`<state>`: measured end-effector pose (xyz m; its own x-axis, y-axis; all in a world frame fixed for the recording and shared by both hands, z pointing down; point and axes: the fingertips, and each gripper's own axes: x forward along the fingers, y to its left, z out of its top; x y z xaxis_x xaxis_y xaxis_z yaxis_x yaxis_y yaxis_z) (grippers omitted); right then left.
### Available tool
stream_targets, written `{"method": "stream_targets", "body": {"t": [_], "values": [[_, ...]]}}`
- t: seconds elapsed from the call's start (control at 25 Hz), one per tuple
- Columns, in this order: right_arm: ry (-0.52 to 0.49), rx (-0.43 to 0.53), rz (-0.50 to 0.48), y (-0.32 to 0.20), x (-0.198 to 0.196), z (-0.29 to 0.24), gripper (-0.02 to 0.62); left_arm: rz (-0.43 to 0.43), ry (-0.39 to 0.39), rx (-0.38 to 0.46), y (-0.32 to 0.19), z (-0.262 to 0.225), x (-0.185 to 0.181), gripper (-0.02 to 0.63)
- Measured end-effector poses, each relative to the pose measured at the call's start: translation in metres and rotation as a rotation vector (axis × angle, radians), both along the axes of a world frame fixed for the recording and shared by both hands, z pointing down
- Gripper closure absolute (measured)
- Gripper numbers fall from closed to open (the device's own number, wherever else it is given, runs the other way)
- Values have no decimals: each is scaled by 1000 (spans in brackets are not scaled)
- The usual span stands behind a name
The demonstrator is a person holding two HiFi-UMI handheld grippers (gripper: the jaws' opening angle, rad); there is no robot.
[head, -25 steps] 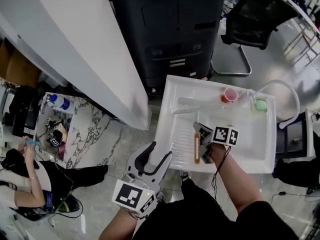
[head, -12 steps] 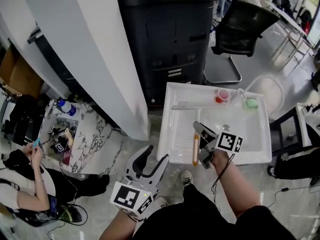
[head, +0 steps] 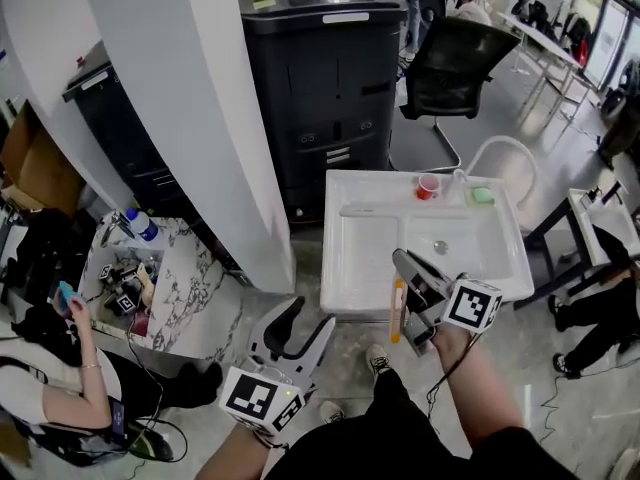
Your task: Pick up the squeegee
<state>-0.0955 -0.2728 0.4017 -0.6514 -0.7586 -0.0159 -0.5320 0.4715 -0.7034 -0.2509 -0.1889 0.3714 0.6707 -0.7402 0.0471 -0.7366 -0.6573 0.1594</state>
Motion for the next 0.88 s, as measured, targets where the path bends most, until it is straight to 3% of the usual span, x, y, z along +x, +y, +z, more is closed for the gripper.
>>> {"method": "stream_targets", "body": {"t": [0.12,0.6,0.72,0.88], "values": [[38,12,56,28,7,-15,539,23,7,8,10,-4,1,382],[249,267,95,118,61,-82,540,79,7,12,52,-14,67,383],[262,309,79,141,81,-89,540,72,-5,9,69,-13,94,424],[278,341,51,171,115,-93,539,41,5,5,96,-16,132,528]]}}
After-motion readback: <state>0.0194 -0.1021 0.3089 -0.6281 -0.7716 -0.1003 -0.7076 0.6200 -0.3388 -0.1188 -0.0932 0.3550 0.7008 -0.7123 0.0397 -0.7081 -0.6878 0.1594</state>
